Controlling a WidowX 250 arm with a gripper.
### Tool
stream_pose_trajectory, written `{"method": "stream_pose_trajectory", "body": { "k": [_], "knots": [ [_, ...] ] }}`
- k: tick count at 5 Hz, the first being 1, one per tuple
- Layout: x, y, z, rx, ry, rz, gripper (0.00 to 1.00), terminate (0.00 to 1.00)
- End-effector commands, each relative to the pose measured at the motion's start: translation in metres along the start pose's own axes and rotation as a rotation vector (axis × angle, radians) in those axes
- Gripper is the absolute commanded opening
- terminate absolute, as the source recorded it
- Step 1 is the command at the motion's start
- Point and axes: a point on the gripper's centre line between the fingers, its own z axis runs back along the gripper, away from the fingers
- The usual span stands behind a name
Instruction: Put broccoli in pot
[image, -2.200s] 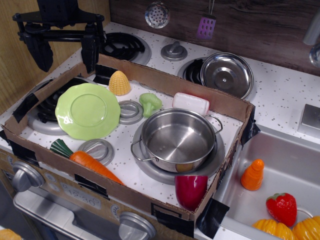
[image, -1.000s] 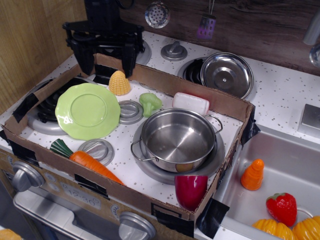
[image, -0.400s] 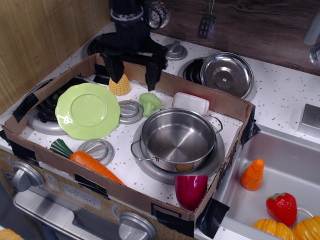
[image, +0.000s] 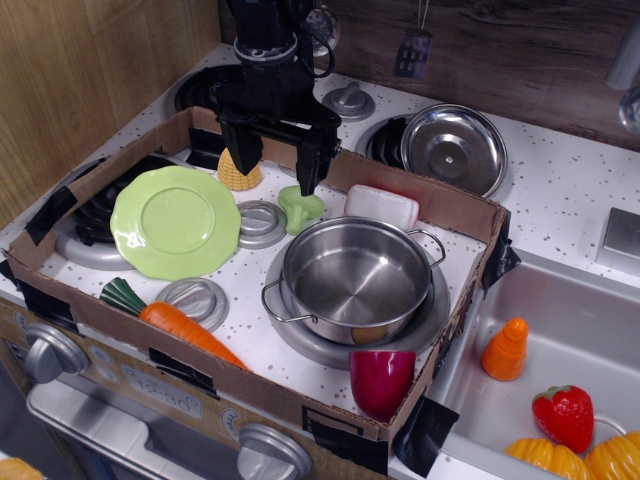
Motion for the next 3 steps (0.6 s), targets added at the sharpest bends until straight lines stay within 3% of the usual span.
{"method": "stream_pose_trajectory", "body": {
  "k": [1, 3],
  "knots": [
    [0.010, -0.008, 0.006, 0.017, -0.051, -0.074, 1.00, 0.00],
    [0.014, -0.006, -0.009, 0.000, -0.052, -0.074, 1.00, 0.00]
  ]
}}
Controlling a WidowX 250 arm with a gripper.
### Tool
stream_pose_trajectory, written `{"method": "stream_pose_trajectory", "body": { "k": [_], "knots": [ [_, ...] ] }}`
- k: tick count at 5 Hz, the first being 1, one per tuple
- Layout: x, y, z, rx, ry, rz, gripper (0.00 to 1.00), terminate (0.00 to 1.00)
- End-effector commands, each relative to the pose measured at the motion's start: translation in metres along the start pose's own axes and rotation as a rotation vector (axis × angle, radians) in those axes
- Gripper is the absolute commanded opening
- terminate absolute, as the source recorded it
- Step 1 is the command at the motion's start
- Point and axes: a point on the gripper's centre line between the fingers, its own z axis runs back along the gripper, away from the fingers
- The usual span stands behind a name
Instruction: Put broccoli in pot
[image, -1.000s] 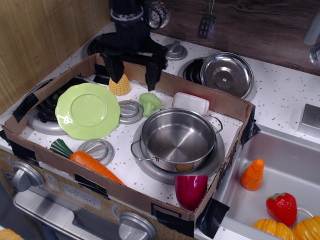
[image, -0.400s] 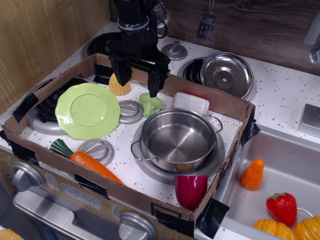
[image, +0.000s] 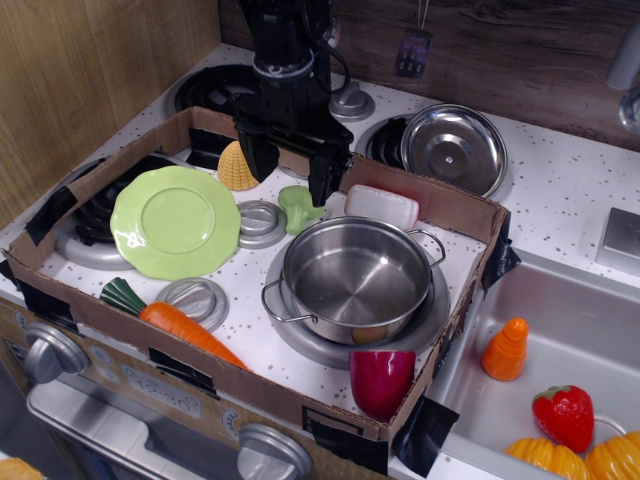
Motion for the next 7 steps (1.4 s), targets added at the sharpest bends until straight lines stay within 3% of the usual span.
{"method": "stream_pose_trajectory", "body": {
  "k": [1, 3, 4, 7],
  "knots": [
    [0.011, 0.006, -0.001, -0.007, -0.037, -0.011, 1.00, 0.00],
    [0.015, 0.014, -0.012, -0.024, -0.051, -0.049, 1.00, 0.00],
    [0.014, 0.015, -0.015, -0.031, -0.048, -0.047, 0.00, 0.00],
    [0.006, 0.011, 0.020, 0.016, -0.033, -0.009, 0.00, 0.00]
  ]
}}
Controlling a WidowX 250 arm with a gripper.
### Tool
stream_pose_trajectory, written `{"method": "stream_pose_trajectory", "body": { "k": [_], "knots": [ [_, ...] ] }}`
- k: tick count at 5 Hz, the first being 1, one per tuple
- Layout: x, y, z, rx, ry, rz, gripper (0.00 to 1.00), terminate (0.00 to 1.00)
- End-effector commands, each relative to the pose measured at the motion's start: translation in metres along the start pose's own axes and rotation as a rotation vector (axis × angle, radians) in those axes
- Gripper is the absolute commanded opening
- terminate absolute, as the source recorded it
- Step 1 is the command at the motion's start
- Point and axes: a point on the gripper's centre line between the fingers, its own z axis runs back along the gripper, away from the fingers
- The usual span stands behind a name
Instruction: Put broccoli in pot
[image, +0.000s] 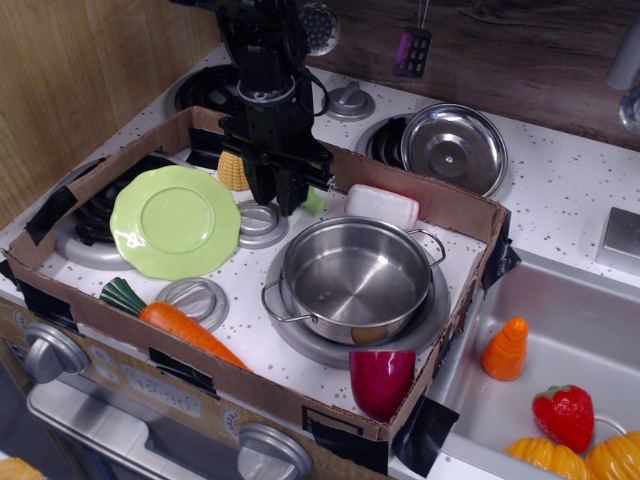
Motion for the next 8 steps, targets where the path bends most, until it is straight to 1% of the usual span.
{"method": "stream_pose_trajectory", "body": {
  "k": [1, 2, 3, 4, 5, 6, 7, 8],
  "knots": [
    [0.009, 0.002, 0.061, 0.065, -0.029, 0.007, 0.00, 0.00],
    [0.006, 0.002, 0.087, 0.102, -0.017, 0.037, 0.00, 0.00],
    [-0.002, -0.009, 0.128, 0.164, -0.005, 0.108, 0.00, 0.00],
    [-0.019, -0.033, 0.149, 0.175, 0.018, 0.187, 0.00, 0.00],
    [-0.030, -0.049, 0.134, 0.112, 0.036, 0.227, 0.00, 0.00],
    [-0.038, -0.062, 0.114, 0.045, 0.047, 0.258, 0.00, 0.00],
    [-0.045, -0.070, 0.101, 0.002, 0.063, 0.285, 0.00, 0.00],
    [-0.050, -0.080, 0.088, -0.037, 0.065, 0.327, 0.00, 0.00]
  ]
}}
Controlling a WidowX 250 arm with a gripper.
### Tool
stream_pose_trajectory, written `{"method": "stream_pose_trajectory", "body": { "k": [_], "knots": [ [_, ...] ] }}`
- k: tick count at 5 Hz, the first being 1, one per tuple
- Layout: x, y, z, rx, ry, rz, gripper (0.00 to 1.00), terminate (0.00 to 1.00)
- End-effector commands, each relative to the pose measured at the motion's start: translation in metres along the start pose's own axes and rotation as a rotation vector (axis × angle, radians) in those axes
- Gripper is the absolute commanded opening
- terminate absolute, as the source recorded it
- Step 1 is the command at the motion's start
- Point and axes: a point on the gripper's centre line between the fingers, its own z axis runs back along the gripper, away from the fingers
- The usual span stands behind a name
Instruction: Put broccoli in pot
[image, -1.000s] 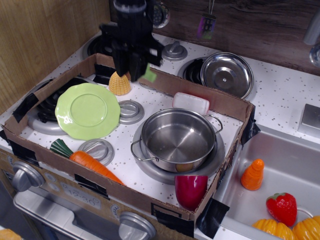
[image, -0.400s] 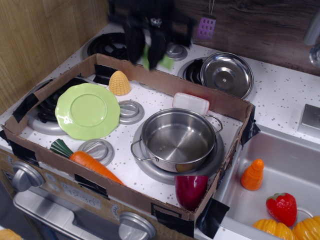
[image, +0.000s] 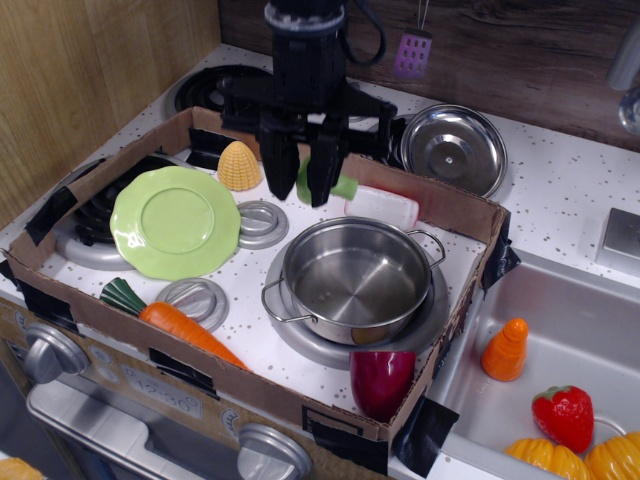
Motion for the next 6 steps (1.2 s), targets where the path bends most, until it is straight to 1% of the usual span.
{"method": "stream_pose_trajectory", "body": {
  "k": [1, 2, 3, 5, 6],
  "knots": [
    [-0.009, -0.024, -0.006, -0.058, -0.083, 0.070, 0.00, 0.00],
    [-0.009, -0.030, -0.009, -0.061, -0.075, 0.075, 0.00, 0.00],
    [-0.004, -0.029, -0.008, -0.053, -0.088, 0.056, 1.00, 0.00],
    [0.004, -0.026, 0.000, -0.034, -0.080, 0.029, 1.00, 0.00],
    [0.006, -0.024, 0.006, -0.012, -0.079, 0.022, 1.00, 0.00]
  ]
}}
